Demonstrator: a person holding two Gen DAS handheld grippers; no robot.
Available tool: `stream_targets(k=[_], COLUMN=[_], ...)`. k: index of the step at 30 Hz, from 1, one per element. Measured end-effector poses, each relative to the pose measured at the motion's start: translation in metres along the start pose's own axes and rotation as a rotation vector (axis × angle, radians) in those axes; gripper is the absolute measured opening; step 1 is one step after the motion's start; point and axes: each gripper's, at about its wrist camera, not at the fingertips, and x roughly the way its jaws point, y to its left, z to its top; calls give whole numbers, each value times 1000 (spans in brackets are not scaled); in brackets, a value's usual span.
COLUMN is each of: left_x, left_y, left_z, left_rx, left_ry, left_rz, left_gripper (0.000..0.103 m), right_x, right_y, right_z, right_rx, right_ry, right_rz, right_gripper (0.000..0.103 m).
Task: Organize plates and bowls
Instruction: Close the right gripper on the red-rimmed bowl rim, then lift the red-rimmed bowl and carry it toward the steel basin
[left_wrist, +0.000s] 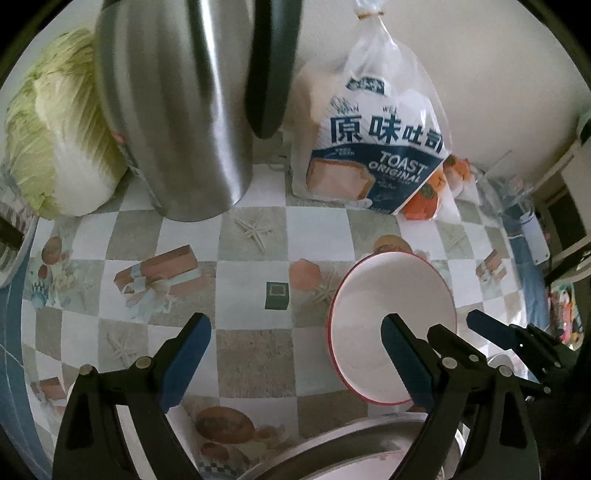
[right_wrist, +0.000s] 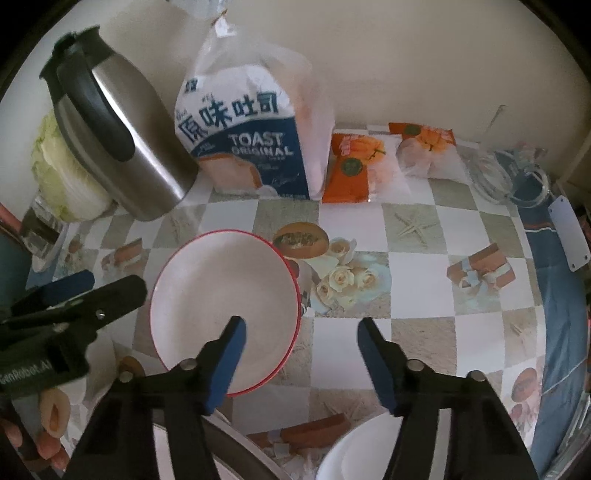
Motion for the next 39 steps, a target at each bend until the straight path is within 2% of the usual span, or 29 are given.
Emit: stream_targets(k=[3, 4, 5, 7, 13, 17, 22, 27, 31, 39], left_x=[7, 8, 10, 17, 37, 47, 56, 65, 68, 64], left_y=[-3, -3, -4, -4, -4, -10, -19, -21, -19, -27], left_z=[0, 0, 0, -1, -5, -6, -7, -12, -10, -6], left_rx=[11, 14, 16, 13, 14, 26, 46, 47, 51, 67], left_ry=[13, 14, 18, 37, 86, 117, 151, 176, 177, 154], left_rz=[19, 21, 25, 35, 7, -12, -11, -19, -38, -49], left_gripper=[92, 87, 77, 63, 39, 25, 18, 17, 11, 11], right_x=[8, 11, 13, 16, 31, 39, 48, 51, 51, 52], right_y=[1, 0, 1, 2, 6, 5, 7, 10, 9, 10], right_z=[1, 1, 1, 1, 0, 1, -1, -3, -3, -4], right_rx=[-2, 0, 0, -7, -28, -25, -37, -56, -55, -49], right_ry=[19, 24, 28, 33, 59, 71, 97, 109, 120, 121], right_rz=[2, 3, 5, 10, 3, 12, 23, 28, 38, 49], right_gripper=[48, 43, 39, 35, 25, 24, 21, 20, 20, 20])
